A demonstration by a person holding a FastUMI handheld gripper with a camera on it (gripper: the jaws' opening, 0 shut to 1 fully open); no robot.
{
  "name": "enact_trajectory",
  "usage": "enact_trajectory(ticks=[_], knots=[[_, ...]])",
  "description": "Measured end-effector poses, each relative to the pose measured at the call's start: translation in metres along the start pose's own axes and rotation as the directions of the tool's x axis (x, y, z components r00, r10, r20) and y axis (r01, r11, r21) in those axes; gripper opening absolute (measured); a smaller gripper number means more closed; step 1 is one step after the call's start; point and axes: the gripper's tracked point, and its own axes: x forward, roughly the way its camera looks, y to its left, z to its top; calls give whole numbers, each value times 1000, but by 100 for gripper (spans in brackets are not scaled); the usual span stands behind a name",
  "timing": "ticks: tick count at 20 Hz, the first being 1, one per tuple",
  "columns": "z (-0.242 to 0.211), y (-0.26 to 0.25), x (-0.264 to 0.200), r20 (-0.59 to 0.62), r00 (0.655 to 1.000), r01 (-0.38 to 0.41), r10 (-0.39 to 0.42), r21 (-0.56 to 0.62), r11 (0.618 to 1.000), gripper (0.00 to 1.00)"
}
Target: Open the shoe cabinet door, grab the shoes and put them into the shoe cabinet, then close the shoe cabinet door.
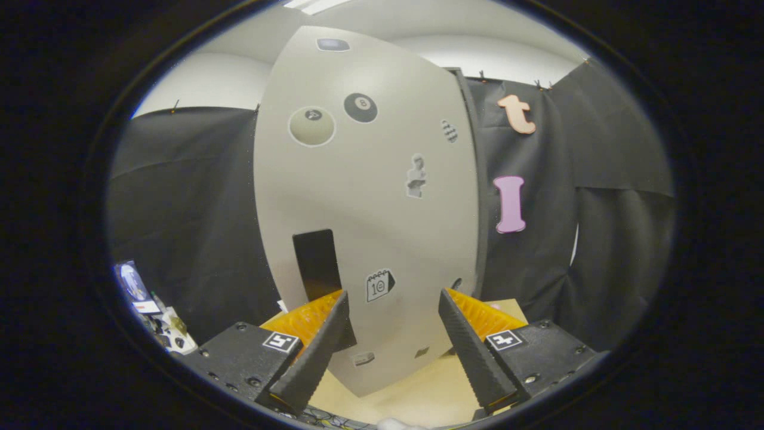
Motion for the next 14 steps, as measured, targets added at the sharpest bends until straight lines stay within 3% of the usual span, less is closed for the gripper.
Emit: enact_trajectory(ticks=[5, 14], knots=[[1, 31, 34, 13, 1000, 17, -18, 14, 1000, 99], [3, 25, 21, 21, 994, 107, -107, 27, 994, 99]])
